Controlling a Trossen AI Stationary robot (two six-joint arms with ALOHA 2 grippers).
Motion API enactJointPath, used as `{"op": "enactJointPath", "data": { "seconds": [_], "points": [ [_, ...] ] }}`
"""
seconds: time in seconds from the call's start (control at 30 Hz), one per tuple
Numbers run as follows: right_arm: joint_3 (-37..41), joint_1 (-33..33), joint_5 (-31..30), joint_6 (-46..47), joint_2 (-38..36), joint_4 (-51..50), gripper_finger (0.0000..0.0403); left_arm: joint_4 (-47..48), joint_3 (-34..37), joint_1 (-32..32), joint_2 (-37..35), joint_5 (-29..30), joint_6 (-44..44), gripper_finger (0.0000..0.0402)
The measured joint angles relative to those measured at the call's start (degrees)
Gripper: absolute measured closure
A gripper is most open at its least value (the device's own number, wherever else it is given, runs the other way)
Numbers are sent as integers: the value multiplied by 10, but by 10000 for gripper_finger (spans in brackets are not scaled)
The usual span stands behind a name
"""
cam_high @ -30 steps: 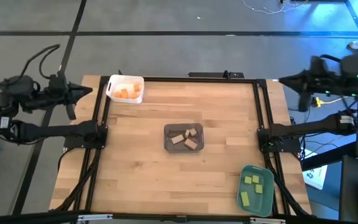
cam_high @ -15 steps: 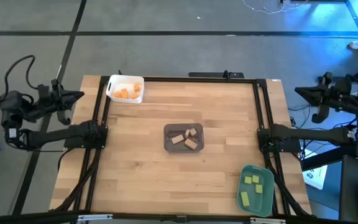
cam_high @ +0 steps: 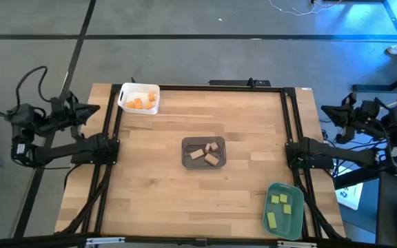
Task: Sort & place blocks by color
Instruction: Return to Home Position
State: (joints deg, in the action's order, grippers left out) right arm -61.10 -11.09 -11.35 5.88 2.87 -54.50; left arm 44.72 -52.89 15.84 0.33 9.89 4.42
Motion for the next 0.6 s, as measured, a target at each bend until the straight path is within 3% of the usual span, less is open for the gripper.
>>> {"op": "enactJointPath", "data": {
  "seconds": [0.07,0.27,0.6],
  "points": [
    [39,0,0,0,-27,21,403,-11,17,0,0,0,7,402],
    [105,0,2,-30,-16,92,403,-53,73,0,0,-6,12,401],
    [233,0,71,-48,-20,241,403,-190,179,0,0,-52,11,401]
  ]
}}
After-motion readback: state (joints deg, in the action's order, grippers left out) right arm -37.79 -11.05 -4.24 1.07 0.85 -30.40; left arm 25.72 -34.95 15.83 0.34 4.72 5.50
